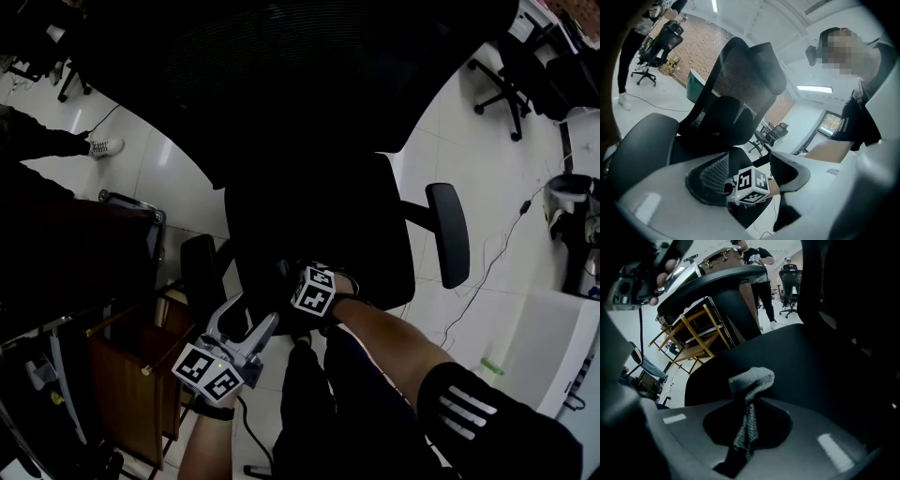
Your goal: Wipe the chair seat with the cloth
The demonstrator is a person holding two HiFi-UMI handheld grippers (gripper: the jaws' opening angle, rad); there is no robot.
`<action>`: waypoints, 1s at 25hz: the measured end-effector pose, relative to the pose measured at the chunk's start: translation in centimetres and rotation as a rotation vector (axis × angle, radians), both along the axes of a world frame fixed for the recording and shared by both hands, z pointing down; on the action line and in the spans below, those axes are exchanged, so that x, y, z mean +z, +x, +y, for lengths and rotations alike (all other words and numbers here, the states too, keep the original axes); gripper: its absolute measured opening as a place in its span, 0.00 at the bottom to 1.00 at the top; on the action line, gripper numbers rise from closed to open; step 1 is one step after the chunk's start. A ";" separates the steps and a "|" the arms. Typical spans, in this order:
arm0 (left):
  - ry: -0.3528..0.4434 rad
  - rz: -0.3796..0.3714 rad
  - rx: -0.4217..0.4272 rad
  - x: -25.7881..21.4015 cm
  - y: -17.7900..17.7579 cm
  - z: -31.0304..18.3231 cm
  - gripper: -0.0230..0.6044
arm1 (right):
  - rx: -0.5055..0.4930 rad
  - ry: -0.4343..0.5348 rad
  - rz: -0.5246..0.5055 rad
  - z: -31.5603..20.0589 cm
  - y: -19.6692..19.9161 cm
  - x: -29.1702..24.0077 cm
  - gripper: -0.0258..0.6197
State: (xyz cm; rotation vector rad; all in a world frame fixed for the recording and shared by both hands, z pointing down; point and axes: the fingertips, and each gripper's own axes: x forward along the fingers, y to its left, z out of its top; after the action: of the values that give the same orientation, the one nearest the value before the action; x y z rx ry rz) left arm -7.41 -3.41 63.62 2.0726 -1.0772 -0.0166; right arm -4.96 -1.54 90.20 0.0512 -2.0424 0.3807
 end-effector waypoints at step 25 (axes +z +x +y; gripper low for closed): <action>-0.025 0.010 -0.006 -0.7 -1.5 1.8 0.51 | 0.038 -0.004 0.008 1.8 1.2 -3.3 0.08</action>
State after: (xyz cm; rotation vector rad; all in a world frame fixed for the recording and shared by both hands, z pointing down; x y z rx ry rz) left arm -8.89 -1.58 62.91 2.0449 -1.0725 -0.0162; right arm -3.77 0.28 86.91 0.0886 -2.0353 0.4078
